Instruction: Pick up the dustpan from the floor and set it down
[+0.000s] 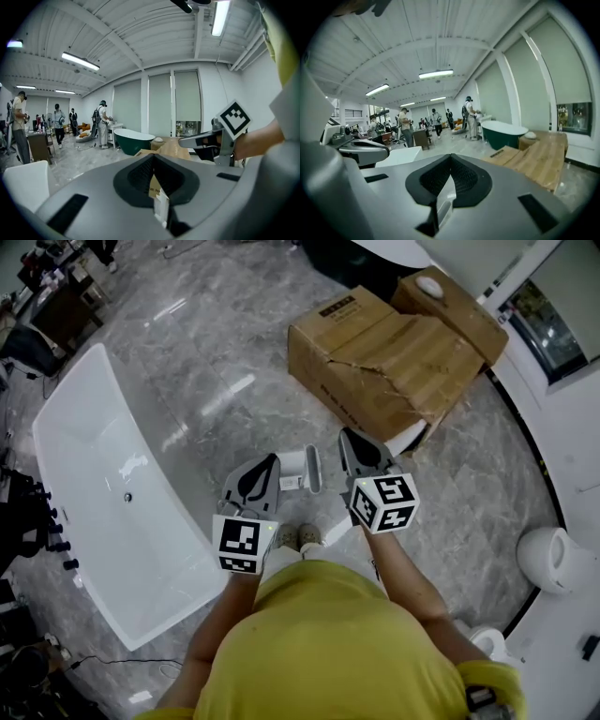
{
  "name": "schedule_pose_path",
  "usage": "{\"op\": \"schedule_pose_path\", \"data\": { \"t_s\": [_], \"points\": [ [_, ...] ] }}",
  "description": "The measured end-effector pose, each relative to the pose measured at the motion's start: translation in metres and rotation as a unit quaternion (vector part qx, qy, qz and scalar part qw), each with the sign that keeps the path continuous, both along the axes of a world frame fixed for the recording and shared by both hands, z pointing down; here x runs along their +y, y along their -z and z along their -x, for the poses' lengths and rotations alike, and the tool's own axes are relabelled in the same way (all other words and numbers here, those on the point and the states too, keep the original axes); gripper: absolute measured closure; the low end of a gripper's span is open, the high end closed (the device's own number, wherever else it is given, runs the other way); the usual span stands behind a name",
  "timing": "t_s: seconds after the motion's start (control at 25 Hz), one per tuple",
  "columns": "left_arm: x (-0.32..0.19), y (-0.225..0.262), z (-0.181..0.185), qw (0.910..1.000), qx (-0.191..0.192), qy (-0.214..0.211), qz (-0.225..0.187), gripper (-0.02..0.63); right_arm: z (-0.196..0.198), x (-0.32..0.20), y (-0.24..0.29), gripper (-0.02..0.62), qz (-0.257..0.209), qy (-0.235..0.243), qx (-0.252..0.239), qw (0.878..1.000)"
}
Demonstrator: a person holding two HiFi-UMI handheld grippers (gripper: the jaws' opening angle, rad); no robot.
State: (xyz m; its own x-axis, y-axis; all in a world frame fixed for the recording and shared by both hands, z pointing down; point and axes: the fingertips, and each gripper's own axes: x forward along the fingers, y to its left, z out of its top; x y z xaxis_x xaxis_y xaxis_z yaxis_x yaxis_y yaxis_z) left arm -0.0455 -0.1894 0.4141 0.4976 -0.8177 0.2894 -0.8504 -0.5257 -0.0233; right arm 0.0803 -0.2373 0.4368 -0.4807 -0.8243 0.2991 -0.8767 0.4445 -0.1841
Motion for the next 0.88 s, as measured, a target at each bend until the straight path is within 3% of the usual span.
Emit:
{"op": "schedule_pose_path", "data": {
  "t_s": [0.24, 0.44, 0.64, 0.88],
  "points": [
    [-0.023, 0.056, 0.004, 0.9973, -0.016, 0.020, -0.069, 0.604, -0.007, -0.003, 0.077, 0.584, -0.114, -0.013, 0.026, 0.993],
    [-0.028, 0.091, 0.013, 0.9937, -0.018, 0.040, -0.103, 0.604, -0.008, 0.000, 0.125, 0.584, -0.176, -0.023, 0.033, 0.984],
    [-0.027, 0.099, 0.015, 0.9925, -0.016, 0.048, -0.111, 0.604, -0.006, 0.007, 0.141, 0.584, -0.202, -0.023, 0.038, 0.978],
    [-0.026, 0.104, 0.016, 0.9918, -0.016, 0.050, -0.117, 0.604, 0.001, 0.012, 0.136, 0.586, -0.200, -0.013, 0.046, 0.979]
  ]
}}
